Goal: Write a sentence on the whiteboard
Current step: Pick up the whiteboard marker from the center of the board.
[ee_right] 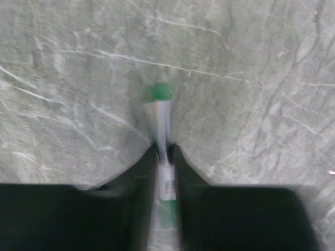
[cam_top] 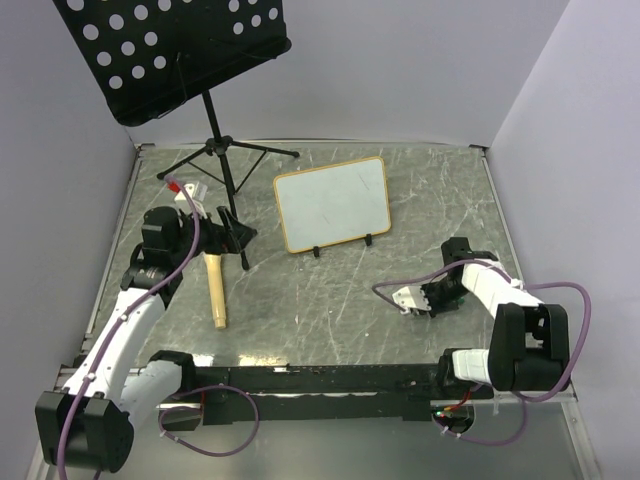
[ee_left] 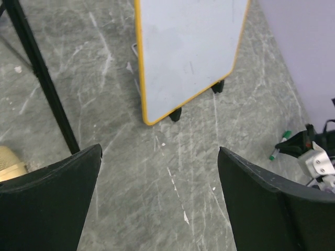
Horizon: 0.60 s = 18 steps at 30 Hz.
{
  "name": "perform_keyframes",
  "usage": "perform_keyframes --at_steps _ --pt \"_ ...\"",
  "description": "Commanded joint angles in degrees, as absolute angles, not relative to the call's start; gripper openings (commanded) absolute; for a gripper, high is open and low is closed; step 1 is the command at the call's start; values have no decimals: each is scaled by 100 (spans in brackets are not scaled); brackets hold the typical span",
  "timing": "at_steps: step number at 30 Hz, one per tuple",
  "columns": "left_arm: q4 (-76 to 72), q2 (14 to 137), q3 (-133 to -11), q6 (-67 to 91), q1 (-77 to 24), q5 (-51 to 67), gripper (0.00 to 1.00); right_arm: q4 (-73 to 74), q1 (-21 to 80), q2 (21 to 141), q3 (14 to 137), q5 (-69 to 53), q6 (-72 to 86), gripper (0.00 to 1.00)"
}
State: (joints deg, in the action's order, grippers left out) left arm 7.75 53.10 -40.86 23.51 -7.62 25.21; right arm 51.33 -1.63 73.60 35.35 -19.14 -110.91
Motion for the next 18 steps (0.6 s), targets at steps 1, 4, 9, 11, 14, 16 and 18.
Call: perform_keyframes --at_steps 1,4,9,11,14,16,18 --pt "176 5037 -3938 2373 -861 2979 98 4720 -132 7638 3490 -2215 -11250 0" --pt "-130 4922 -3806 2391 -1019 3102 98 4746 -132 7734 3637 -2495 -10787 0" --pt "-561 4957 -3631 2882 -1537 3006 99 4834 -141 7708 4305 -3670 -9153 0" --pt "-904 5018 -3560 3154 -1922 2805 99 4948 -149 7682 4692 -3980 -8335 0" --pt "-1597 5238 -3340 3611 -2406 2593 99 5027 -132 7690 5097 -4525 -7324 0" --pt "-2037 5501 -3129 3892 -2609 2444 99 4878 -141 7699 5333 -4833 -6439 0" --pt "-2749 5869 -3024 4270 -2926 2286 98 4729 -141 7752 5510 -5035 -5752 0"
